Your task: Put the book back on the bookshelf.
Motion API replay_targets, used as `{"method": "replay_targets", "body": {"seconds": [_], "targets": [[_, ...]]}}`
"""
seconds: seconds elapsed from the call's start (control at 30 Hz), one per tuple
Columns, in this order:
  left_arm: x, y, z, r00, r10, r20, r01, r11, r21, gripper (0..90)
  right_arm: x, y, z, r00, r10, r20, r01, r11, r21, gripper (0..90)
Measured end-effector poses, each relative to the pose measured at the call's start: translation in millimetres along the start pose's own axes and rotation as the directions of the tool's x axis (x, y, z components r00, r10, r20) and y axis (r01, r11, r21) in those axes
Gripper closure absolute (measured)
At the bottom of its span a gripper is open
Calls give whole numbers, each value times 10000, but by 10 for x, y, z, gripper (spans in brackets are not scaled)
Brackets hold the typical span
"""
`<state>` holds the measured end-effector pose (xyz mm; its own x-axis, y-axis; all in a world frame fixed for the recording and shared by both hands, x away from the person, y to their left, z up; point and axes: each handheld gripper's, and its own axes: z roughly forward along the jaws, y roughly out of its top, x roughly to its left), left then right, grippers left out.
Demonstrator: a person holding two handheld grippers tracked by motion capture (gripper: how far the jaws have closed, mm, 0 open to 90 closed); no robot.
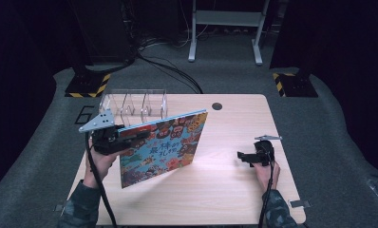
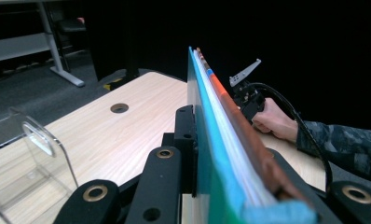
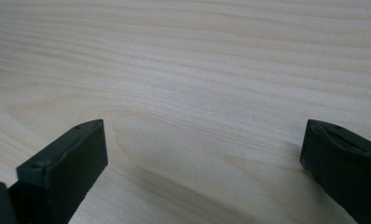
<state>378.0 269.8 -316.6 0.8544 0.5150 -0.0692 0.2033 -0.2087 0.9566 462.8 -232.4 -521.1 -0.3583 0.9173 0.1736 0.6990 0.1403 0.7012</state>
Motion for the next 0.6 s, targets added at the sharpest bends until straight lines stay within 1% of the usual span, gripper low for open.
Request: {"method": "replay_targets", "body": {"seconds": [0.07, 0.1, 0.13, 0.17, 0.27, 0.3, 0.37, 0.43, 0.47, 0.5, 0.57, 0.6], "targets": [[0, 21, -37, 10000, -42, -90, 42, 10000, 21, 810, 9, 2, 8, 9999, -29, 165, 28, 10000, 62, 0], [6, 29, -51, 9999, 24, -118, -24, 10000, 34, 810, 5, 0, 14, 9996, -136, 235, 136, 9999, 2, 0], [4, 35, -70, 9998, -3, -177, 3, 10000, 36, 810, 3, -1, 19, 9993, -208, 298, 208, 9998, -11, 0], [9, 42, -90, 9997, 25, -236, -23, 10000, 59, 810, 11, -2, 19, 9994, -120, 329, 120, 9999, 10, 0], [24, 57, -153, 9994, 31, -358, -28, 10000, 65, 809, 6, -7, 27, 9990, -165, 405, 167, 9998, -60, 0], [25, 59, -172, 9991, -3, -418, 5, 10000, 28, 810, -1, -11, 33, 9986, -259, 461, 266, 9995, -147, 0], [35, 68, -215, 9986, -26, -521, 28, 10000, 45, 809, 15, -23, 43, 9973, -296, 679, 310, 9993, -196, 0], [41, 72, -260, 9979, -42, -646, 43, 10000, 22, 809, 29, -19, 63, 9954, -465, 840, 483, 9987, -191, 0], [49, 74, -281, 9976, -62, -695, 62, 10000, 1, 809, 30, -18, 65, 9938, -638, 915, 649, 9979, -81, 0], [54, 74, -302, 9971, -91, -754, 90, 10000, -18, 809, 37, -19, 69, 9926, -710, 981, 719, 9974, -66, 0], [65, 77, -341, 9961, -115, -876, 113, 9999, -23, 809, 47, -27, 73, 9917, -737, 1054, 749, 9972, -78, 0], [68, 81, -364, 9955, -82, -948, 89, 9999, 75, 809, 50, -29, 79, 9914, -737, 1084, 758, 9970, -155, 0]]}}
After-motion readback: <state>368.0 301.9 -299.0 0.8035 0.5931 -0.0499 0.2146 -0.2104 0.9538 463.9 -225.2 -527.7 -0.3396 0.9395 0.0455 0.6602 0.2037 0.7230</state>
